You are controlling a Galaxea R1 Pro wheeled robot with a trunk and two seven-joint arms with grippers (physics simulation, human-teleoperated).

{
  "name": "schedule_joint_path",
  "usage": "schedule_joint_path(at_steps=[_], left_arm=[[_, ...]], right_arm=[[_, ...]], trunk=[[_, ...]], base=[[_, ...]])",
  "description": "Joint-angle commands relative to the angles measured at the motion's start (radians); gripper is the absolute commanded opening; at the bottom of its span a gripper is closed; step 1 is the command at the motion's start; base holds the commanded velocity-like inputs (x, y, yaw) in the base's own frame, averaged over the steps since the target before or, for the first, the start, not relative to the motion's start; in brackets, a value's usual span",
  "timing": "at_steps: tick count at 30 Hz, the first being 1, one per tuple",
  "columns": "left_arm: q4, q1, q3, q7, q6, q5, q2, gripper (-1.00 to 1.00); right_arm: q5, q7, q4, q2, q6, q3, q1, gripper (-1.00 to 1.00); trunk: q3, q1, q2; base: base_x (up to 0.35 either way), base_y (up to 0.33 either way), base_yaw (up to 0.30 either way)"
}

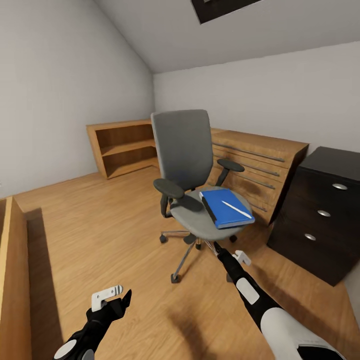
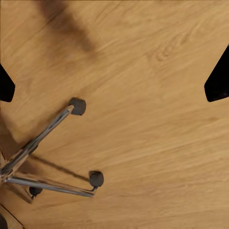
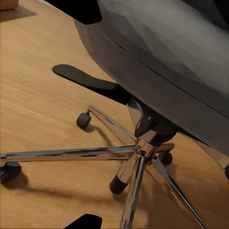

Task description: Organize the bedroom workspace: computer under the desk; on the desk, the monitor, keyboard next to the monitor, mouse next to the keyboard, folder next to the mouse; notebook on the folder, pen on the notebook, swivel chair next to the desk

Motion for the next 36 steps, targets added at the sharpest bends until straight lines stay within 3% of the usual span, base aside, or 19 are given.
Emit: schedule_joint_path(at_steps=[1, 36], left_arm=[[-0.002, 0.0, 0.0, 0.005, 0.005, 0.011, 0.0, 1.0], [-0.002, 0.0, 0.0, 0.005, 0.005, 0.011, 0.001, 1.0]], right_arm=[[-0.005, 0.009, 0.002, 0.001, 0.0, -0.008, -0.001, 1.0], [-0.005, 0.009, 0.0, -0.003, 0.0, -0.01, -0.001, 1.0]], trunk=[[-0.001, 0.0, 0.0], [-0.001, 0.0, 0.0]], base=[[0.301, 0.0, 0.0], [0.268, 0.0, 0.0]])
